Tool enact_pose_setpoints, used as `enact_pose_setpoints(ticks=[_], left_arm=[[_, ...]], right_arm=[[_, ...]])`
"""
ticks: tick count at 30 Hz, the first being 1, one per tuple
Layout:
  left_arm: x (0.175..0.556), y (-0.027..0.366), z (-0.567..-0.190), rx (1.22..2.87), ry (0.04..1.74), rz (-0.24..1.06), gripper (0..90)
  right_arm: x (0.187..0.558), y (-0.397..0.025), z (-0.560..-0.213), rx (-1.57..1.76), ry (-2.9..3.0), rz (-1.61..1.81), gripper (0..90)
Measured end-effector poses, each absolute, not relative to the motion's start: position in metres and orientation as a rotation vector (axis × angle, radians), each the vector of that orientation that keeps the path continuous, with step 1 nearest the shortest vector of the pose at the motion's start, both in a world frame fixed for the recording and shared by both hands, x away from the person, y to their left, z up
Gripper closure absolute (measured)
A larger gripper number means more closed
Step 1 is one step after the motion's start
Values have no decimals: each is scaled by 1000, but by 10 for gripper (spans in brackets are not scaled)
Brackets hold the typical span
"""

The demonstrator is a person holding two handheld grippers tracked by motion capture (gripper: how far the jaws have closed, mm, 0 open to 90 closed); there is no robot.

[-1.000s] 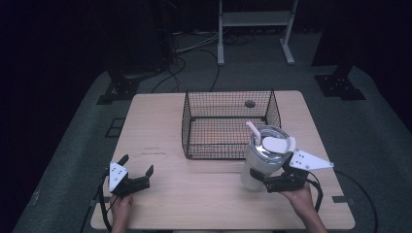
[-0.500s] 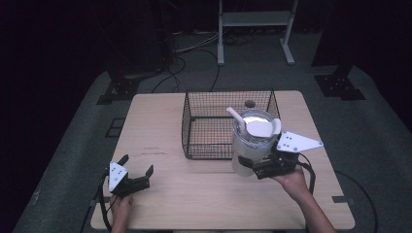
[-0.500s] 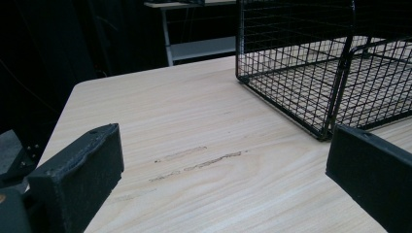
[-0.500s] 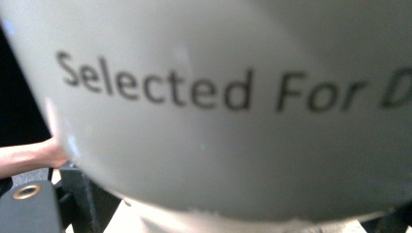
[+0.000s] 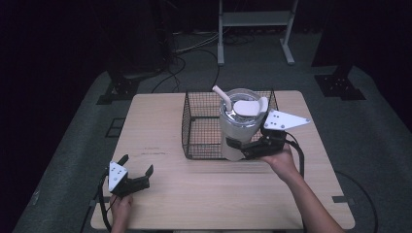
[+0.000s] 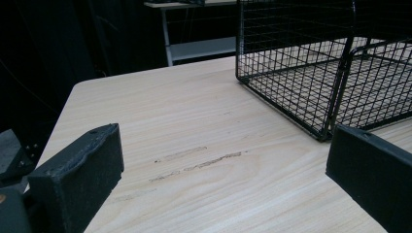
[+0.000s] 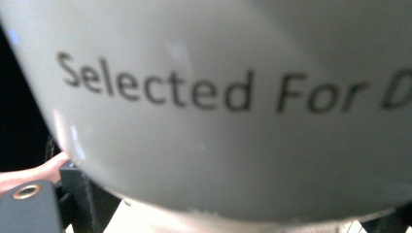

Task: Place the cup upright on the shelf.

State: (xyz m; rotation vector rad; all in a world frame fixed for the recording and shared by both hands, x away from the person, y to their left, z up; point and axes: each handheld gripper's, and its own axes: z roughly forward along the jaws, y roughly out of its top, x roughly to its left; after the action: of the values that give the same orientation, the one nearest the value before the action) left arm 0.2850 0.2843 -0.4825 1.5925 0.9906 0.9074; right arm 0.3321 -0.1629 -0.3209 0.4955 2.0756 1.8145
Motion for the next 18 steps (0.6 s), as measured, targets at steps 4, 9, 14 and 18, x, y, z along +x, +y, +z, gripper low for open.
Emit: enact_pose_setpoints(ticks=[4, 9, 14, 18], left_arm=[[285, 284, -483, 1594, 990, 908, 0], [285, 284, -482, 1592, 991, 906, 0], [285, 284, -483, 1592, 990, 906, 0], [285, 285, -483, 1590, 989, 906, 0]], right_arm=[[340, -160, -317, 499, 2075, 1817, 84], [359, -155, -313, 545, 2070, 1830, 84], [372, -152, -311, 565, 2059, 1827, 84], [385, -148, -310, 584, 2059, 1818, 84]])
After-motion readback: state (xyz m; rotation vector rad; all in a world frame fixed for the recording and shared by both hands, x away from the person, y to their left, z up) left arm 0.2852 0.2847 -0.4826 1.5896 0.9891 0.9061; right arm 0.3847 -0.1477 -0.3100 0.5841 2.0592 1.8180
